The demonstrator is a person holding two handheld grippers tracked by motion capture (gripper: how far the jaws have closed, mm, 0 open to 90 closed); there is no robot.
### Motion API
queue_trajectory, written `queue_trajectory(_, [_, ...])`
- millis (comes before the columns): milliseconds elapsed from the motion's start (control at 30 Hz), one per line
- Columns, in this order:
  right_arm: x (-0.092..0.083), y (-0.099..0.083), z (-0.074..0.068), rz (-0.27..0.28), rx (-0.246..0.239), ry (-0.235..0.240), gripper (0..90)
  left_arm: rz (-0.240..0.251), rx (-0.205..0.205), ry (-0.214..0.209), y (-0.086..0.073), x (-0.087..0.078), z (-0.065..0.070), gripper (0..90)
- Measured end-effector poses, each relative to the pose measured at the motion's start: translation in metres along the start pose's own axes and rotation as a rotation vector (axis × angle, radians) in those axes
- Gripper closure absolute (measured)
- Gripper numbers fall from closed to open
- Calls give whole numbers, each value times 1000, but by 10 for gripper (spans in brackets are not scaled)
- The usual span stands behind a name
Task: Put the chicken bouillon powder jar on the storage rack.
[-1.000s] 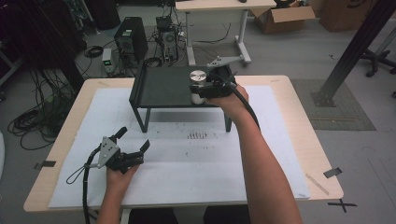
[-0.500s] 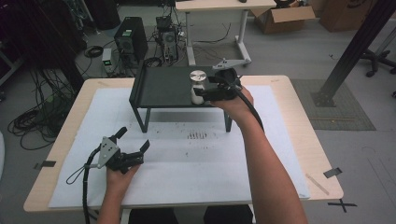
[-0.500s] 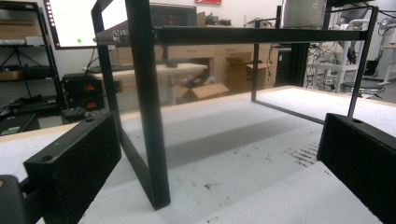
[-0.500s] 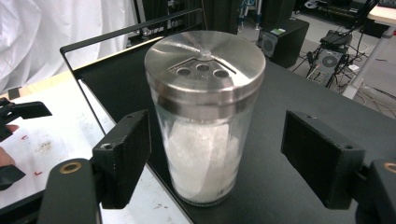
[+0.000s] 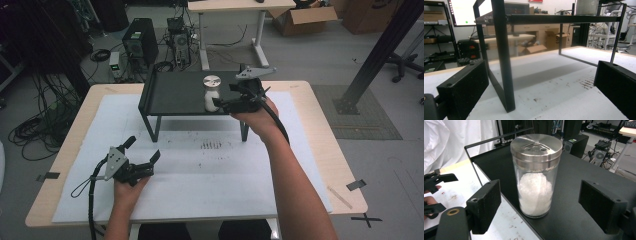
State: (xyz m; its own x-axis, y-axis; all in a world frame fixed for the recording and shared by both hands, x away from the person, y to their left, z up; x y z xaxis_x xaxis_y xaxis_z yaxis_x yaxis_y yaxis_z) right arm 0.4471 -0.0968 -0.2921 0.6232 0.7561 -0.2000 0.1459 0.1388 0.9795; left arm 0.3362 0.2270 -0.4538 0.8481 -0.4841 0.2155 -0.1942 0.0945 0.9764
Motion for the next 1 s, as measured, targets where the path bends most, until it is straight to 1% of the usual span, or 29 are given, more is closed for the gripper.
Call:
queue_trajectory(267, [-10, -1, -4, 22, -13, 17, 142, -1, 2, 1, 0, 0, 0, 2])
queue_trajectory(633, [-26, -3, -6, 86, 13, 51, 85, -1, 1, 0, 0, 0, 0, 2])
queue_trajectory(767, [-32, -4, -9, 109, 7, 73, 67, 0, 1, 0, 0, 0, 0, 2])
queue_trajectory(867, [-36, -7, -10, 114, 8, 74, 55, -1, 1, 0, 0, 0, 0, 2])
queue_trajectory(933, [-38, -9, -11, 125, 19, 79, 45, 0, 1, 0, 0, 0, 0, 2])
queue_trajectory(1000, [-40, -11, -13, 135, 16, 83, 37, 0, 2, 0, 0, 0, 0, 2])
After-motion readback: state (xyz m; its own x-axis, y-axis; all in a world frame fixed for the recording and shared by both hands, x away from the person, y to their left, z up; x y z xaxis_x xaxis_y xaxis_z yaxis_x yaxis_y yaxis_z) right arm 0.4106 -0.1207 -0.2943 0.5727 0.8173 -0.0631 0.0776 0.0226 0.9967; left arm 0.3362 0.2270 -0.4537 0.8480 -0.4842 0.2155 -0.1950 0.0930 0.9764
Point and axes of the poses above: each handheld gripper's, and its own axes: x roughly forward along the jaws, y roughly out of its top, z roughly to its right, the point moved 4 cm from there along x, roughly forward along the jaws, and after that the axes turned 13 degrees about z, right-handed, at the moved point
